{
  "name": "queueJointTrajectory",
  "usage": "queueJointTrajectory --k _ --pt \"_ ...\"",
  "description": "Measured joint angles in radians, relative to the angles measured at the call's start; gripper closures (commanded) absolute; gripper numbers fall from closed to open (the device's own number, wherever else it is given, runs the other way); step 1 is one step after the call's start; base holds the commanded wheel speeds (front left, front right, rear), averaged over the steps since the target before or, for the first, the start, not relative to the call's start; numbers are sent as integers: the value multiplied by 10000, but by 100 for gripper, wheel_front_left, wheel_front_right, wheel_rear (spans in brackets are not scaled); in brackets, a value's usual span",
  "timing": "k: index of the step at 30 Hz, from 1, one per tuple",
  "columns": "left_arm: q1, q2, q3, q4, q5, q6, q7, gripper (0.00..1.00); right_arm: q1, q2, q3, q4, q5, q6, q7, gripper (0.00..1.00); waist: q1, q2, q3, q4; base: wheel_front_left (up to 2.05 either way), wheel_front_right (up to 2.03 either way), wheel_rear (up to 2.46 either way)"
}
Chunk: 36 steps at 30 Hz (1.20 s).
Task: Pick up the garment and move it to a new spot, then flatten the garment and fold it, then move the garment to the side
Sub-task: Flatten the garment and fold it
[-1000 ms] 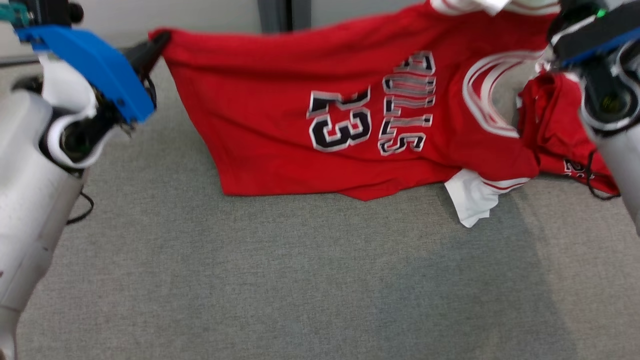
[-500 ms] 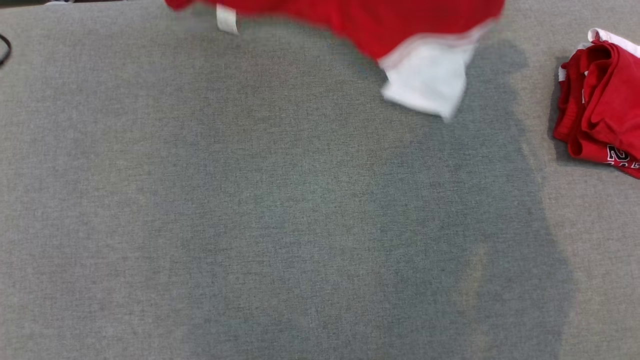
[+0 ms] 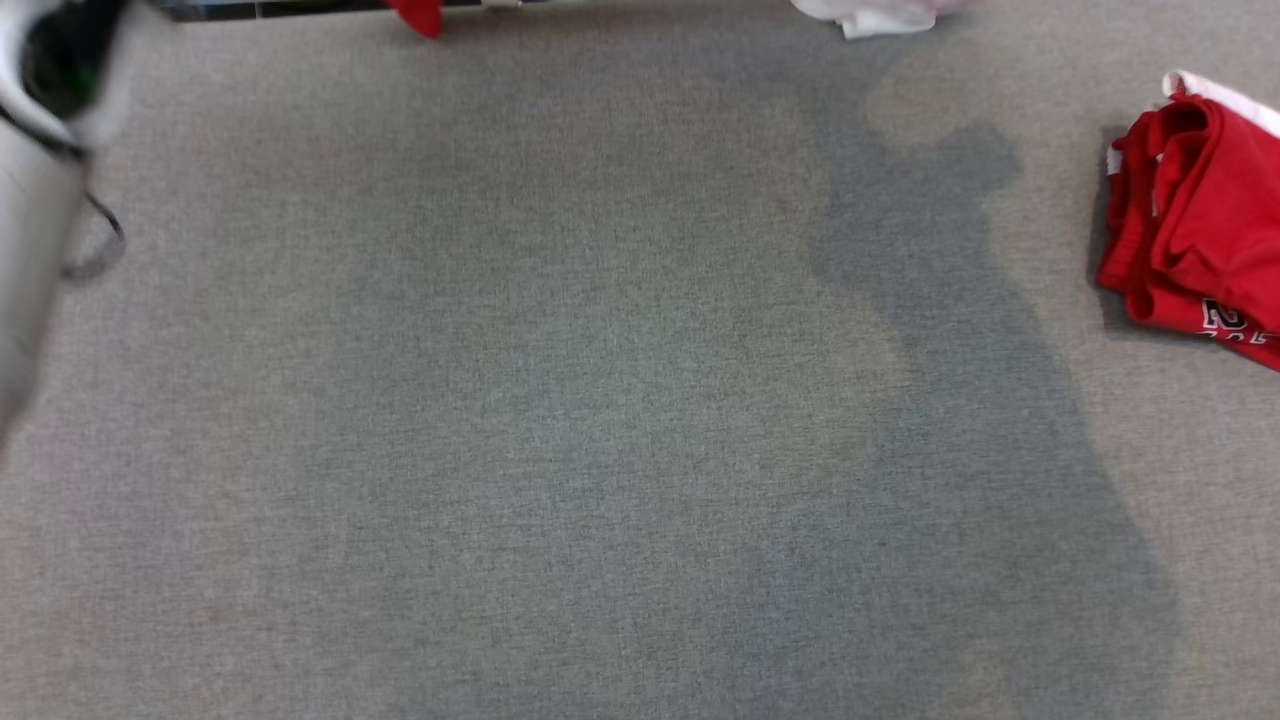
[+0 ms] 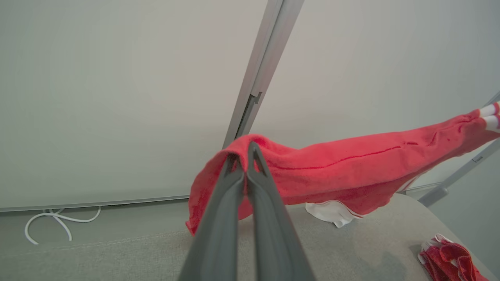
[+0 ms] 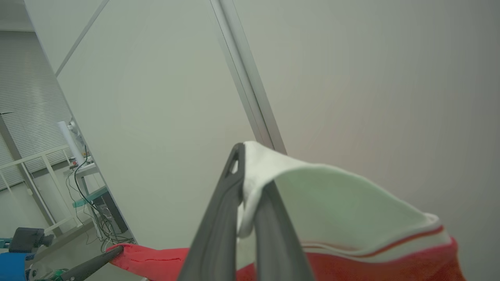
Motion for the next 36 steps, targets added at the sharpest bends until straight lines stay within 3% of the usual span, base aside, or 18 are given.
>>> queueJointTrajectory --k 7,21,30,36 --pt "2824 1231 -1371 -2098 -775 -2 230 100 2636 -1145 1313 -2119 616 0 591 100 -2 -2 -758 -22 0 0 0" --pt "6894 4038 -3329 -5033 -2389 40 2274 100 7804 -3572 3407 -4380 2165 0 3053 100 -5 -4 -2910 -29 0 0 0" --pt "8739 5582 -3860 -7451 -3277 1001 2661 100 9455 -5538 4815 -6909 3039 0 5392 100 -5 -5 -3725 -195 0 0 0" --pt "9549 6527 -4098 -9265 -3875 1553 2909 100 9677 -6799 4972 -8320 3705 0 5856 100 -3 -5 -3873 -192 0 0 0"
